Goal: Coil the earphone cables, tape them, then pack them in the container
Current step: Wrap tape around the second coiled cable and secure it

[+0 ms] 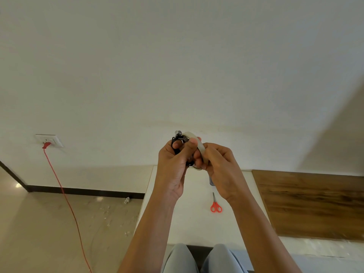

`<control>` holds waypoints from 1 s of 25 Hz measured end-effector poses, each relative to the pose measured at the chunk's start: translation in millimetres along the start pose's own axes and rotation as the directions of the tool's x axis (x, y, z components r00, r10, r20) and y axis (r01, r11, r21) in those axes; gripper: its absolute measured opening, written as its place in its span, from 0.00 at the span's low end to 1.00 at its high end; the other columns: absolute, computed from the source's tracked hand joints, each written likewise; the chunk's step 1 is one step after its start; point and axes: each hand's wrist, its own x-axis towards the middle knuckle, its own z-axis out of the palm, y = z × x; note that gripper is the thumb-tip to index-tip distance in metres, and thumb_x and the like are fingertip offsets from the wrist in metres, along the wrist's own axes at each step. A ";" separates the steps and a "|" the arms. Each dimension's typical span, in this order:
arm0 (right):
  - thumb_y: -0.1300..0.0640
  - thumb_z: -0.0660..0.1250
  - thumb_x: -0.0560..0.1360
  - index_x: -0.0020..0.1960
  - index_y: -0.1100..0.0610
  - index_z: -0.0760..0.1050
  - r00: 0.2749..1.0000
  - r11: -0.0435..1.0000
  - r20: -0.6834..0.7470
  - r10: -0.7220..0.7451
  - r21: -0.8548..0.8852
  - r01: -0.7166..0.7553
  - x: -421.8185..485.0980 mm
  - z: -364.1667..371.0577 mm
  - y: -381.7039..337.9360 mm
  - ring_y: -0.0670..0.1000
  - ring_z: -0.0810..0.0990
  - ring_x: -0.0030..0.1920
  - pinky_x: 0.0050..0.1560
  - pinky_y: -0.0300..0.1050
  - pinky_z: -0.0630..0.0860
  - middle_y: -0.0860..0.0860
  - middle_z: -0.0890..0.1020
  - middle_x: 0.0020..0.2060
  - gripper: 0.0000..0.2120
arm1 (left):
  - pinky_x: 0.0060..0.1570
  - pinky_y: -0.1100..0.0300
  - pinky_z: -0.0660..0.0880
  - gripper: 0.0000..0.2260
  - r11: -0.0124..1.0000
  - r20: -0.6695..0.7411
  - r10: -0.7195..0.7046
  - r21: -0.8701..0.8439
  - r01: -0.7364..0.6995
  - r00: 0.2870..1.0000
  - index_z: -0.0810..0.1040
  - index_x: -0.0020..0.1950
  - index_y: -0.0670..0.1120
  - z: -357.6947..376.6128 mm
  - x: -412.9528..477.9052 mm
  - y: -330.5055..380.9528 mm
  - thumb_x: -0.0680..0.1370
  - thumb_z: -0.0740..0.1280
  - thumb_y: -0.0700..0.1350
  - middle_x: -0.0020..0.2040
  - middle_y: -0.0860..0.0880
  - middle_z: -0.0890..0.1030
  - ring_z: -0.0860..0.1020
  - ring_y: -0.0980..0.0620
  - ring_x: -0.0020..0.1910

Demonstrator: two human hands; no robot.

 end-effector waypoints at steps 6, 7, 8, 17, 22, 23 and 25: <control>0.62 0.56 0.71 0.32 0.57 0.79 0.999 0.990 0.044 0.018 0.140 -0.024 -0.7 -4.2 5.7 0.48 0.72 0.32 0.38 0.39 0.74 0.51 0.77 0.28 0.15 | 0.32 0.60 0.74 0.09 1.000 -0.014 0.008 0.030 -0.008 1.000 0.78 0.35 0.48 1.1 0.8 -2.0 0.76 0.70 0.41 0.27 0.48 0.75 0.72 0.51 0.23; 0.61 0.56 0.71 0.31 0.56 0.79 0.999 0.988 0.041 0.025 0.150 -0.031 -0.2 -4.1 6.3 0.49 0.72 0.32 0.39 0.41 0.74 0.51 0.77 0.28 0.16 | 0.31 0.60 0.74 0.11 0.999 -0.018 0.009 0.039 -0.008 1.000 0.77 0.34 0.49 1.2 1.0 -2.2 0.76 0.70 0.41 0.27 0.48 0.75 0.72 0.51 0.23; 0.61 0.57 0.71 0.30 0.55 0.78 0.999 0.989 0.033 0.025 0.146 -0.030 0.2 -3.5 6.9 0.49 0.72 0.32 0.40 0.41 0.73 0.51 0.76 0.28 0.16 | 0.31 0.60 0.74 0.10 0.999 -0.023 0.011 0.046 -0.010 1.000 0.77 0.35 0.48 1.3 1.2 -2.1 0.76 0.70 0.41 0.27 0.48 0.75 0.72 0.52 0.23; 0.68 0.52 0.74 0.34 0.61 0.78 0.998 0.973 0.048 0.046 0.222 -0.056 -0.9 -5.5 7.6 0.48 0.73 0.31 0.38 0.38 0.76 0.52 0.77 0.28 0.18 | 0.30 0.61 0.73 0.06 0.999 -0.026 0.015 0.048 -0.013 1.000 0.77 0.45 0.39 1.6 1.1 -3.5 0.75 0.71 0.41 0.27 0.48 0.74 0.71 0.52 0.23; 0.67 0.53 0.77 0.35 0.62 0.79 0.997 0.970 0.029 0.068 0.234 -0.073 -0.6 -4.6 5.3 0.48 0.73 0.30 0.37 0.38 0.76 0.52 0.78 0.27 0.19 | 0.31 0.59 0.73 0.08 0.999 -0.018 0.004 0.033 -0.004 1.000 0.79 0.35 0.48 1.8 2.2 -2.8 0.75 0.71 0.42 0.27 0.48 0.74 0.71 0.51 0.23; 0.68 0.52 0.77 0.35 0.62 0.79 0.998 0.972 0.030 0.063 0.226 -0.069 -0.6 -4.5 5.2 0.48 0.73 0.30 0.37 0.37 0.76 0.52 0.78 0.27 0.21 | 0.31 0.59 0.73 0.07 0.999 -0.017 0.004 0.033 -0.003 1.000 0.80 0.36 0.48 1.7 2.0 -2.5 0.75 0.72 0.43 0.27 0.48 0.74 0.71 0.52 0.23; 0.70 0.51 0.76 0.35 0.61 0.79 0.998 0.972 0.037 0.054 0.227 -0.061 -1.2 -4.7 5.7 0.48 0.73 0.30 0.38 0.38 0.76 0.52 0.77 0.27 0.21 | 0.31 0.59 0.73 0.04 1.000 -0.018 0.008 0.028 -0.007 1.000 0.80 0.41 0.44 1.8 2.3 -2.5 0.74 0.72 0.44 0.28 0.48 0.74 0.71 0.52 0.23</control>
